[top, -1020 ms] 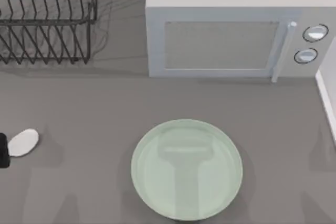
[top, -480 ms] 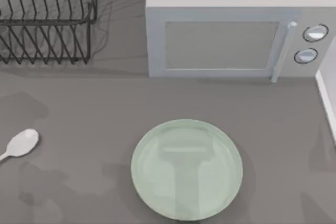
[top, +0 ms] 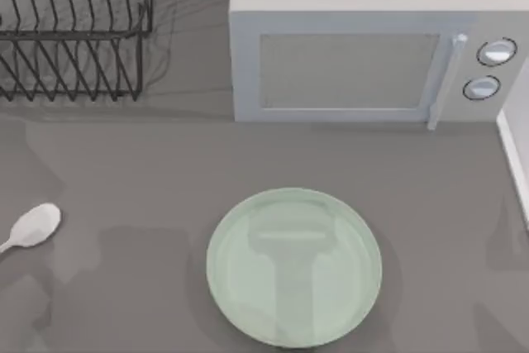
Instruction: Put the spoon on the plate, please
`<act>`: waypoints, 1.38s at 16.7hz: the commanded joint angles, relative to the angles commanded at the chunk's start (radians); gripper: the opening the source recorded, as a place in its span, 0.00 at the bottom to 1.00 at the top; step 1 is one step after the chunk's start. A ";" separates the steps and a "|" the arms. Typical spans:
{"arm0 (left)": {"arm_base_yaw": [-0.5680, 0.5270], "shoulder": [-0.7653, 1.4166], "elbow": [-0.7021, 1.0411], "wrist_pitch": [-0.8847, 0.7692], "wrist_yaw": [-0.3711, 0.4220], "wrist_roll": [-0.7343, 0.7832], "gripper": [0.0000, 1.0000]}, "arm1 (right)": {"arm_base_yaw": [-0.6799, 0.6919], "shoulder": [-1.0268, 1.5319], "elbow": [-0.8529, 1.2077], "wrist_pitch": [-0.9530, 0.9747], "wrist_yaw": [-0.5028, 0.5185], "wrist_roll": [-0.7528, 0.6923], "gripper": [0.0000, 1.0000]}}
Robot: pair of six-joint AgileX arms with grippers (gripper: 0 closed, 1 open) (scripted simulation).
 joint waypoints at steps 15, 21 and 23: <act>0.005 0.177 -0.194 0.370 0.001 0.011 1.00 | 0.000 0.000 0.000 0.000 0.000 0.000 1.00; 0.006 0.210 -0.230 0.430 0.001 0.013 1.00 | 0.000 0.000 0.000 0.000 0.000 0.000 1.00; 0.006 0.210 -0.230 0.430 0.001 0.013 0.92 | 0.000 0.000 0.000 0.000 0.000 0.000 1.00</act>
